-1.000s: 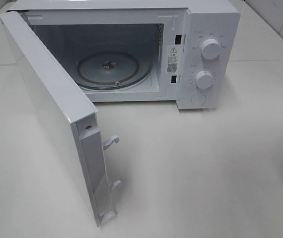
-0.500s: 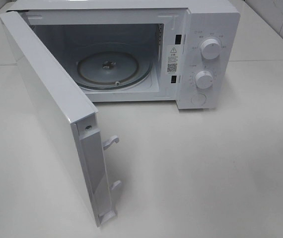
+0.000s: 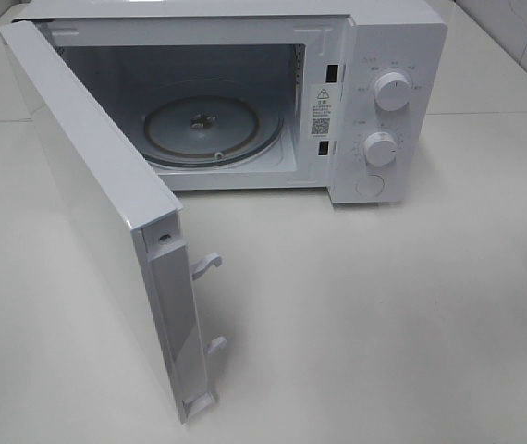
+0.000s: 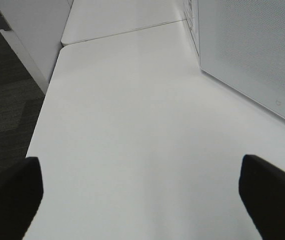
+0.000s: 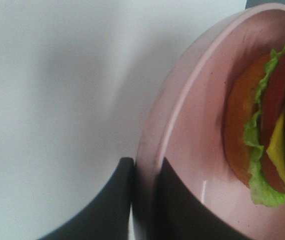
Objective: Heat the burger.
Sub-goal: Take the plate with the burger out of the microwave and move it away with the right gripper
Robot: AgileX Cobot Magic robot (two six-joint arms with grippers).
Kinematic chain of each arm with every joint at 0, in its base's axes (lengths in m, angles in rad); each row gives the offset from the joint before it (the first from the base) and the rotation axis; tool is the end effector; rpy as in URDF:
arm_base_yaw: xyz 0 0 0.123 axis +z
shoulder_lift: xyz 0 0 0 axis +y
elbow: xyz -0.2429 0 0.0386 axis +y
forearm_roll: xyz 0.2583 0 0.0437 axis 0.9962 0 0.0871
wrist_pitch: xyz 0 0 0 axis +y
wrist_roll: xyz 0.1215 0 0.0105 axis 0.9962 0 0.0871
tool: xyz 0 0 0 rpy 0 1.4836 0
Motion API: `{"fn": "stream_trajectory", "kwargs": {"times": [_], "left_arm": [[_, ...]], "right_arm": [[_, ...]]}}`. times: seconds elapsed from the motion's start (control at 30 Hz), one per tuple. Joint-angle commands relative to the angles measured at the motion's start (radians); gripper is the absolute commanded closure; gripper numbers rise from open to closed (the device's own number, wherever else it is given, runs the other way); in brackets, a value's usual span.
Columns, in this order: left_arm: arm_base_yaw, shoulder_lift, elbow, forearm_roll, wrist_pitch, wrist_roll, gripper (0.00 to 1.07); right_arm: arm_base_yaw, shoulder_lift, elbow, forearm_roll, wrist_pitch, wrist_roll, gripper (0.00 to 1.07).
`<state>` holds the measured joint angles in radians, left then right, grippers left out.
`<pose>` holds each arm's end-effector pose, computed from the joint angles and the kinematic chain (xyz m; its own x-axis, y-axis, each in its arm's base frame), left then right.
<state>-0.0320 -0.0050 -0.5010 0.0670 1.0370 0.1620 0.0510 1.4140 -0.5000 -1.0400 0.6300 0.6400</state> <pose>0.0718 0.0047 0.2715 -0.4240 0.2082 -0.8814 0.0637 0.9777 0.2003 0.2353 -0.0501 0.0940 -0.9261 -0.3042 -0.2233 -0.1327 0.8165 -0.5619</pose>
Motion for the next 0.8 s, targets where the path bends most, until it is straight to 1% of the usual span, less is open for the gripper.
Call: {"fn": "stream_trajectory", "kwargs": {"times": [0.03,0.07,0.27,0.67,0.8], "left_arm": [[0.004,-0.017,0.003,-0.002,-0.011,-0.003,0.06],[0.004,-0.017,0.003,-0.002,-0.011,-0.003,0.06],[0.004,-0.017,0.003,-0.002,-0.011,-0.003,0.06],[0.004,-0.017,0.003,-0.002,-0.011,-0.003,0.06],[0.004,-0.017,0.003,-0.002,-0.011,-0.003,0.06]], "right_arm": [[-0.015,0.019,-0.012,-0.090,0.008,0.055,1.07],[-0.016,0.048,-0.012,-0.117,0.006,0.089,1.07],[-0.016,0.115,-0.012,-0.166,-0.007,0.174,1.07],[-0.016,0.227,-0.012,-0.170,-0.088,0.246,1.06],[-0.016,0.230,-0.012,-0.170,-0.125,0.269,1.04]]}}
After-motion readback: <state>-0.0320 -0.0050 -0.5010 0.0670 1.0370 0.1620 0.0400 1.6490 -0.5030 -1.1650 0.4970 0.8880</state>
